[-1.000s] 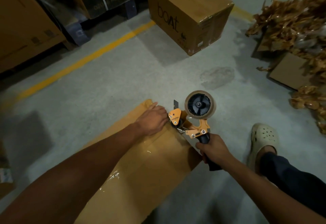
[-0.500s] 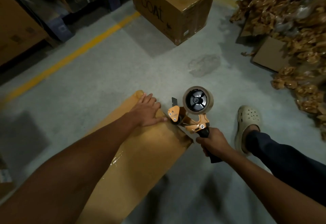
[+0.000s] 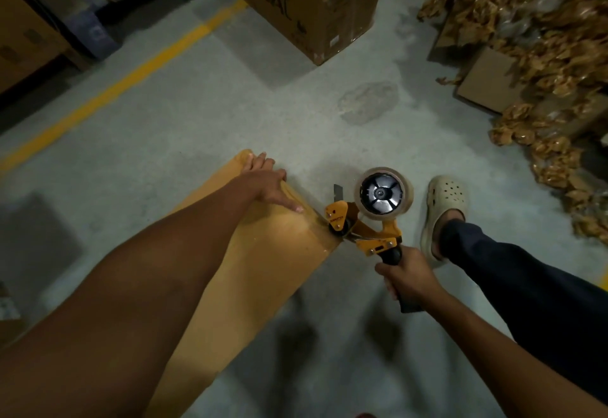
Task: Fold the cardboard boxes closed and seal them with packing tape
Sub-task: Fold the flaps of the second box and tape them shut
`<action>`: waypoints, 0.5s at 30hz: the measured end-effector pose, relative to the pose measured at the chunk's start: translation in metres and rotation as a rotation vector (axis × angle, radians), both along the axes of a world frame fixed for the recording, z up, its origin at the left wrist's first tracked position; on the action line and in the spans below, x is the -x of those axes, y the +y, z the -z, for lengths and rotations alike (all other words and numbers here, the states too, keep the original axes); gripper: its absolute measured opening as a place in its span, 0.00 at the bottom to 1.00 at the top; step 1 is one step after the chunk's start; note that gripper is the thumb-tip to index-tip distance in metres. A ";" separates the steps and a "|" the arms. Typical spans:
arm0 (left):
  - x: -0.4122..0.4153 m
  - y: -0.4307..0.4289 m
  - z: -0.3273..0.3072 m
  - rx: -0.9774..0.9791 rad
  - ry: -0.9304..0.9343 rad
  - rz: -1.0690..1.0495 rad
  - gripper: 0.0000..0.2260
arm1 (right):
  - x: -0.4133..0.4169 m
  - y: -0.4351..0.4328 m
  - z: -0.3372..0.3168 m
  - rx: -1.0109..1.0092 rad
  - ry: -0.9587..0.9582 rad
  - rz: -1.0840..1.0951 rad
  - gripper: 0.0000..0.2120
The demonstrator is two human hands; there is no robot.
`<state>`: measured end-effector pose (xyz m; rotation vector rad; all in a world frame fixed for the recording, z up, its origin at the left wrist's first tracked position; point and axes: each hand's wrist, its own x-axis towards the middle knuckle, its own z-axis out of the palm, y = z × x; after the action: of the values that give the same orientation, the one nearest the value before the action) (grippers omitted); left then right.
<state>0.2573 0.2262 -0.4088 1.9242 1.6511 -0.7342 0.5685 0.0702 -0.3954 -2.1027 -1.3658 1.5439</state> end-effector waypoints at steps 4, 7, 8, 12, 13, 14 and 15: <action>-0.004 0.002 0.000 0.010 0.073 0.020 0.54 | -0.006 -0.004 -0.002 0.007 -0.005 0.003 0.06; -0.012 -0.002 -0.006 0.033 0.077 -0.061 0.51 | -0.007 -0.006 -0.006 -0.005 0.005 0.006 0.06; -0.016 -0.002 -0.008 0.044 0.085 -0.091 0.51 | -0.008 -0.008 -0.006 -0.004 0.003 0.013 0.06; -0.022 -0.002 -0.013 0.062 0.165 -0.059 0.55 | -0.017 -0.024 -0.014 0.031 -0.005 0.021 0.05; -0.022 -0.001 -0.013 0.058 0.175 -0.050 0.56 | -0.019 -0.028 -0.015 0.048 -0.002 0.037 0.05; -0.023 -0.002 -0.013 0.055 0.183 -0.044 0.55 | -0.021 -0.033 -0.017 0.062 0.003 0.054 0.05; -0.025 -0.003 -0.013 0.049 0.191 -0.041 0.55 | -0.022 -0.037 -0.017 0.073 0.013 0.071 0.05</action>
<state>0.2824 0.2229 -0.3960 1.8289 1.7618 -0.9584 0.5908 0.0333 -0.3782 -2.1547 -1.2346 1.5997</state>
